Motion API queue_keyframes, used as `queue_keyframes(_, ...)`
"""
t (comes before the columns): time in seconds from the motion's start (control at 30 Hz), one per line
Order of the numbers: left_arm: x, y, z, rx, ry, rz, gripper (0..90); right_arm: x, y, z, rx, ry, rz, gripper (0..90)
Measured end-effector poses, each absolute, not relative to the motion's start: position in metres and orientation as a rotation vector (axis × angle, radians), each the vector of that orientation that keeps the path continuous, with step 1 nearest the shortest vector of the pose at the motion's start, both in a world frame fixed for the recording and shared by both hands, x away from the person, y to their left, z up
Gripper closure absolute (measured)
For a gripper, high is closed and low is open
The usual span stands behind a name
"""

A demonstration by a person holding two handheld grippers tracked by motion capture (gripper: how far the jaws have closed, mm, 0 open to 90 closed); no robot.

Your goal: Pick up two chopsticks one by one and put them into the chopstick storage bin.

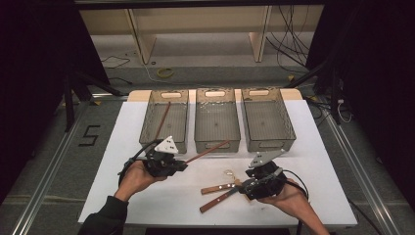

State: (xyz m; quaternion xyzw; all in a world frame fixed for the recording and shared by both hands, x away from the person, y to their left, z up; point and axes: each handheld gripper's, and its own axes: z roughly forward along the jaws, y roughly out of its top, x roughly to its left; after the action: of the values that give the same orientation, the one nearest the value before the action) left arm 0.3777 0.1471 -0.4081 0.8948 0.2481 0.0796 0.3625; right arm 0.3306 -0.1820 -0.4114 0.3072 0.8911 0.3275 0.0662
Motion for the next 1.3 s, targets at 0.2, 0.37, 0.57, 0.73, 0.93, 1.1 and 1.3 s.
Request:
queue_keyframes(0.2, 0.391, 0.161, -0.403, 2.261, 0.695, 0.225, 83.9, 0.329, -0.187, -0.418, 0.967, 2.700, 0.977, 36.9)
queue_keyframes(0.37, 0.407, 0.171, -0.399, 2.230, 0.772, 0.247, 84.0, 0.328, -0.190, -0.420, 0.983, 2.702, 0.976, 37.1)
queue_keyframes(0.57, 0.426, 0.181, -0.393, 2.206, 0.835, 0.258, 84.0, 0.328, -0.192, -0.422, 0.994, 2.704, 0.977, 37.0)
queue_keyframes(0.73, 0.443, 0.190, -0.390, 2.177, 0.896, 0.276, 84.0, 0.327, -0.193, -0.425, 0.998, 2.710, 0.976, 37.0)
queue_keyframes(0.93, 0.463, 0.205, -0.386, 2.133, 0.978, 0.303, 84.0, 0.327, -0.193, -0.427, 1.010, 2.717, 0.973, 37.0)
queue_keyframes(1.1, 0.480, 0.216, -0.386, 2.096, 1.051, 0.316, 84.0, 0.327, -0.194, -0.428, 1.019, 2.726, 0.975, 36.9)
queue_keyframes(1.3, 0.497, 0.220, -0.392, 2.083, 1.119, 0.321, 83.9, 0.327, -0.194, -0.429, 1.021, 2.728, 0.974, 36.8)
